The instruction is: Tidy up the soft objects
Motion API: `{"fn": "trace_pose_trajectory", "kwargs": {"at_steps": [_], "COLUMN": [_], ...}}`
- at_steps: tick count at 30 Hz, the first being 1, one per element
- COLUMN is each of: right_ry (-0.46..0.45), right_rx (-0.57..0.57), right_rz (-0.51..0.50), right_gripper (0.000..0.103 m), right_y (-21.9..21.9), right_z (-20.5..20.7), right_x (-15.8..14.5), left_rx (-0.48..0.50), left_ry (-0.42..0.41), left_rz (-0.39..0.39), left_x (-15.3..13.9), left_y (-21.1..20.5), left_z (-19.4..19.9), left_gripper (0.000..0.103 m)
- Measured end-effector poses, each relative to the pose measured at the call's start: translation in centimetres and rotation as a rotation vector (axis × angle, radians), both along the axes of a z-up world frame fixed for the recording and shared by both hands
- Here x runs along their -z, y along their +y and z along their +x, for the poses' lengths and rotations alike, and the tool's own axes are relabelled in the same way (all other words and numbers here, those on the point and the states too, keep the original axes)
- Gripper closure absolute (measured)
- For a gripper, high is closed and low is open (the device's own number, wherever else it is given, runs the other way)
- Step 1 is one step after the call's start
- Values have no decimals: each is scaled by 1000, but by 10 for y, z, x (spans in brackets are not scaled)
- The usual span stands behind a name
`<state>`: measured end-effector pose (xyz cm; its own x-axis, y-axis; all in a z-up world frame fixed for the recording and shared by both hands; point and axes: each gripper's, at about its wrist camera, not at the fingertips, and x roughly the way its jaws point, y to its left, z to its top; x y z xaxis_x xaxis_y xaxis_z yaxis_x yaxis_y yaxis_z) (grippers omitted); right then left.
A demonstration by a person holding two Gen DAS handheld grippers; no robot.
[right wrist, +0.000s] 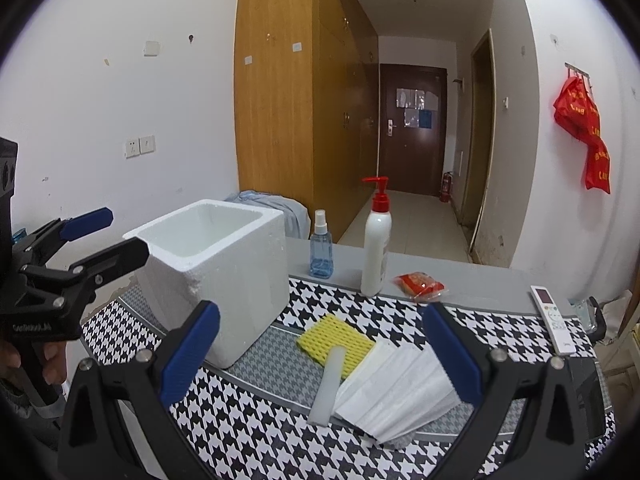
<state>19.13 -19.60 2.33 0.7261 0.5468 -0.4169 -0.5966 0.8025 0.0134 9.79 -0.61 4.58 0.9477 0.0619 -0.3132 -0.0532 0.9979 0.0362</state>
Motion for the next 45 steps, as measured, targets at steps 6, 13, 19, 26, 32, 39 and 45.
{"fn": "trace_pose_trajectory", "kwargs": {"at_steps": [6, 13, 19, 26, 32, 39, 45], "right_ry": [4, 14, 33, 39, 54, 81, 104], "right_rx": [18, 48, 67, 84, 86, 114, 148], "right_rz": [2, 0, 6, -2, -7, -7, -10], "right_gripper": [1, 1, 1, 1, 1, 1, 1], "right_y": [-7, -15, -20, -22, -24, -35, -45], "right_z": [-2, -2, -2, -1, 0, 3, 7], "right_x": [6, 16, 29, 38, 43, 52, 58], "left_rx": [2, 11, 5, 9, 20, 35, 74], "left_ry": [1, 8, 12, 30, 53, 88, 113], "left_rz": [-9, -14, -42, -56, -62, -78, -72], "left_x": [6, 17, 28, 39, 48, 57, 63], "left_y": [-3, -7, -4, 1, -4, -11, -22], "left_z": [-1, -2, -5, -2, -1, 7, 14], "left_gripper": [1, 1, 1, 1, 1, 1, 1]}}
